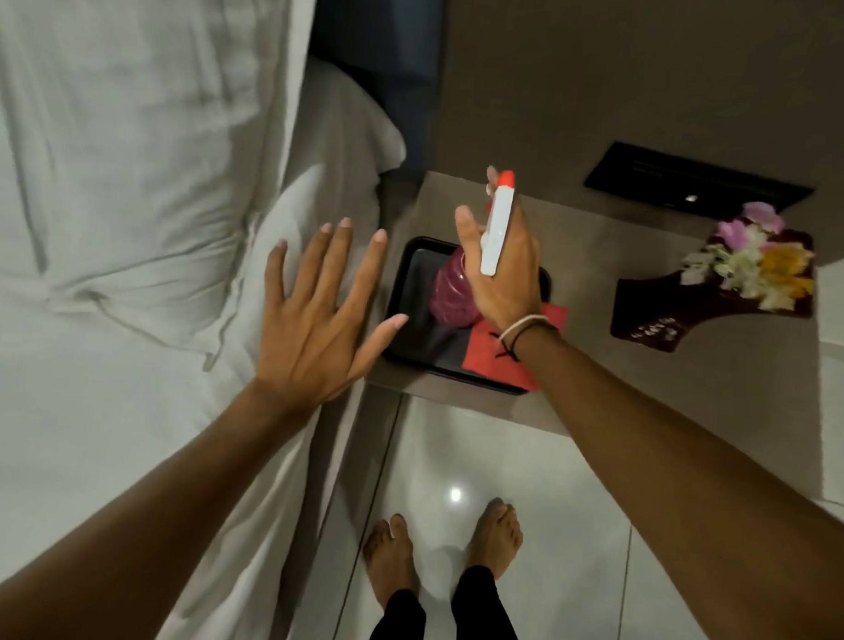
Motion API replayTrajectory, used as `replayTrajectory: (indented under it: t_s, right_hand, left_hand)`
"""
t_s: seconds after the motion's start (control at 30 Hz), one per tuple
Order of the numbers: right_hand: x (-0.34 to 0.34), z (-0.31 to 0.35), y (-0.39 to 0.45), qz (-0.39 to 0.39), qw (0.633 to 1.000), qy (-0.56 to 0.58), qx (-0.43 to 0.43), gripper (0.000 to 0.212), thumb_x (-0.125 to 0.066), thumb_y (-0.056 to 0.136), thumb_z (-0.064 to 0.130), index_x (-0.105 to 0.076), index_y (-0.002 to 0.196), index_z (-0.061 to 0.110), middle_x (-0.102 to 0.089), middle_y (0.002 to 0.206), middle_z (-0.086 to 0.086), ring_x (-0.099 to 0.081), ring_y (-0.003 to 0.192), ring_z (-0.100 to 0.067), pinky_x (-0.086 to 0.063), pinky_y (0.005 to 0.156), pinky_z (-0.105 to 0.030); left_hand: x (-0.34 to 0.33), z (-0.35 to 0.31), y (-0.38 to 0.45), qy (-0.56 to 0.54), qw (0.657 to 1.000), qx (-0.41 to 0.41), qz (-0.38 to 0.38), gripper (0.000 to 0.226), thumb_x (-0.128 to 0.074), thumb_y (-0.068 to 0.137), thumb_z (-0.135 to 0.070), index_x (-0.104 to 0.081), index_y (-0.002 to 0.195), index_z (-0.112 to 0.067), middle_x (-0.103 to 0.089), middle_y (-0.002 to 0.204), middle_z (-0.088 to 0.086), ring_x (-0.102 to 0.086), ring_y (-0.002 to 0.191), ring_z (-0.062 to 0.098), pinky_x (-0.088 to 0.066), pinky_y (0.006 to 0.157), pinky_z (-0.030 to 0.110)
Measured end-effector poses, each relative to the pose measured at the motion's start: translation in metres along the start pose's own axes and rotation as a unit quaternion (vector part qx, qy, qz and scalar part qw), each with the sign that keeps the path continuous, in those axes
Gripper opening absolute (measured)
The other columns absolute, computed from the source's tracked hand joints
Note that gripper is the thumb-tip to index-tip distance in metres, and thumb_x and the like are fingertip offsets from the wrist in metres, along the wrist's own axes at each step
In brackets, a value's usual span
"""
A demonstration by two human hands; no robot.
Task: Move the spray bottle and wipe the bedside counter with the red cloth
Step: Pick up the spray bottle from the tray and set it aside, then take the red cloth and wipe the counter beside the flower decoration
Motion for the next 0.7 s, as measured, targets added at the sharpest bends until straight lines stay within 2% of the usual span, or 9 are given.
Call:
replayTrajectory:
  t_s: [0.07,0.13,0.2,0.27,0.3,0.43,0.53,0.63,0.7]
  right_hand:
    - [-0.022,-0.001,0.008,0.017,1.000,0.005,-0.002,0.066,-0.052,0.097,0.050,-0.043,0.151,0.013,-0.063,0.140,-0.010,-0.058,0.116,-0.001,-0.042,0.099,-0.016]
    - [-0.038,-0.004,0.011,0.032,0.999,0.000,-0.008,0.066,-0.052,0.097,0.050,-0.046,0.149,0.010,-0.063,0.138,-0.012,-0.061,0.124,-0.015,-0.042,0.101,-0.017]
    - [-0.050,-0.005,0.011,0.036,0.999,-0.002,-0.005,0.064,-0.051,0.096,0.052,-0.056,0.136,0.003,-0.068,0.124,-0.014,-0.066,0.111,-0.022,-0.052,0.100,-0.027]
    - [-0.056,-0.005,0.009,0.036,0.999,0.008,0.006,0.063,-0.052,0.094,0.054,-0.060,0.122,-0.002,-0.069,0.110,-0.017,-0.064,0.095,-0.019,-0.058,0.092,-0.040]
    - [-0.056,-0.007,0.007,0.045,0.999,0.016,0.010,0.064,-0.055,0.093,0.053,-0.059,0.125,-0.002,-0.068,0.113,-0.017,-0.064,0.098,-0.018,-0.057,0.092,-0.042]
    - [-0.034,-0.033,-0.015,0.110,0.993,0.024,-0.016,0.083,-0.070,0.089,0.049,-0.036,0.155,0.011,-0.049,0.153,-0.010,-0.053,0.137,-0.023,-0.050,0.111,-0.041]
    - [0.003,-0.063,-0.053,0.097,0.994,0.024,-0.044,0.087,-0.075,0.087,0.041,-0.031,0.158,0.016,-0.044,0.157,-0.010,-0.053,0.137,-0.023,-0.053,0.108,-0.043]
    - [0.046,-0.096,-0.094,0.075,0.993,0.012,-0.087,0.083,-0.071,0.088,0.046,-0.029,0.157,0.024,-0.044,0.156,-0.006,-0.052,0.136,-0.019,-0.053,0.108,-0.045]
    - [0.077,-0.120,-0.119,0.047,0.992,0.029,-0.114,0.078,-0.065,0.091,0.045,-0.032,0.157,0.019,-0.043,0.157,-0.005,-0.051,0.138,-0.018,-0.051,0.110,-0.036]
  left_hand:
    - [-0.001,0.005,0.002,-0.002,1.000,0.003,-0.015,0.078,-0.022,0.103,-0.068,-0.027,0.164,-0.019,-0.033,0.168,0.018,-0.031,0.157,0.034,-0.026,0.126,0.062]
    - [-0.003,0.009,0.004,-0.004,1.000,0.005,-0.030,0.078,-0.023,0.103,-0.069,-0.028,0.164,-0.020,-0.033,0.169,0.018,-0.031,0.158,0.033,-0.028,0.125,0.062]
    - [-0.007,0.012,0.004,-0.010,0.999,0.009,-0.032,0.079,-0.023,0.103,-0.070,-0.026,0.164,-0.020,-0.032,0.169,0.017,-0.030,0.158,0.032,-0.026,0.126,0.061]
    - [-0.010,0.014,0.004,-0.016,0.999,0.016,-0.025,0.080,-0.024,0.103,-0.070,-0.025,0.165,-0.020,-0.032,0.169,0.017,-0.030,0.158,0.032,-0.025,0.127,0.061]
    - [-0.012,0.014,0.003,-0.019,0.999,0.020,-0.019,0.080,-0.024,0.103,-0.070,-0.025,0.165,-0.019,-0.032,0.169,0.017,-0.030,0.158,0.032,-0.025,0.127,0.060]
    - [-0.015,0.006,-0.009,-0.050,0.998,0.040,0.009,0.082,-0.022,0.103,-0.068,-0.026,0.164,-0.013,-0.034,0.168,0.018,-0.032,0.157,0.033,-0.027,0.128,0.056]
    - [-0.019,-0.016,-0.023,-0.092,0.994,0.047,0.047,0.079,-0.026,0.104,-0.064,-0.033,0.160,-0.008,-0.043,0.161,0.022,-0.043,0.149,0.036,-0.032,0.124,0.052]
    - [-0.033,-0.059,-0.027,-0.176,0.976,0.022,0.126,0.068,-0.036,0.105,-0.053,-0.043,0.154,-0.008,-0.053,0.149,0.022,-0.058,0.131,0.037,-0.050,0.110,0.051]
    - [-0.048,-0.095,-0.019,-0.232,0.955,-0.007,0.187,0.055,-0.042,0.107,-0.040,-0.045,0.153,-0.010,-0.049,0.151,0.019,-0.060,0.126,0.036,-0.054,0.103,0.050]
Point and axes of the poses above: each hand's wrist, its own y-axis towards the middle knuckle, its own x-axis out of the back of the hand, z = x × y, the point moved 4 cm from there along y, towards the middle knuckle
